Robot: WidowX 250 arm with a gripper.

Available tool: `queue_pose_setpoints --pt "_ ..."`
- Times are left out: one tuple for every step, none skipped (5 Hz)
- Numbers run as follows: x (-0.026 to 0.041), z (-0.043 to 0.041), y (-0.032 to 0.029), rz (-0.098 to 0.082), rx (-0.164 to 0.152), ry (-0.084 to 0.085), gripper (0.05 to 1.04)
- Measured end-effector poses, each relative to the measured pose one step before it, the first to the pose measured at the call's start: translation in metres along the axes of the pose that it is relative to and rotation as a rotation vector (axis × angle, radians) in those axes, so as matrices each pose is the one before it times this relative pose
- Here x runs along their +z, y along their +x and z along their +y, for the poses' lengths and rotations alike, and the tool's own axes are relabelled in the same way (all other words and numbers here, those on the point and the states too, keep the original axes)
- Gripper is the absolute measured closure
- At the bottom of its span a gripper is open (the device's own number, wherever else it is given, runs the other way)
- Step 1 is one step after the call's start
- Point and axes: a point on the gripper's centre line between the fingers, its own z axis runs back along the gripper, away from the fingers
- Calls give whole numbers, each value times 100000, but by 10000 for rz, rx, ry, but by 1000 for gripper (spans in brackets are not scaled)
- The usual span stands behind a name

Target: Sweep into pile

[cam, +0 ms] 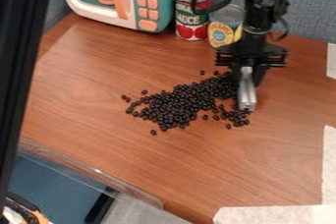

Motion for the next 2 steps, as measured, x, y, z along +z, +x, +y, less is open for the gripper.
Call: queue_pose_setpoints --pt "-60 2160 -3 53 161 205 711" --pt "-92 2170 219 116 294 113 711"
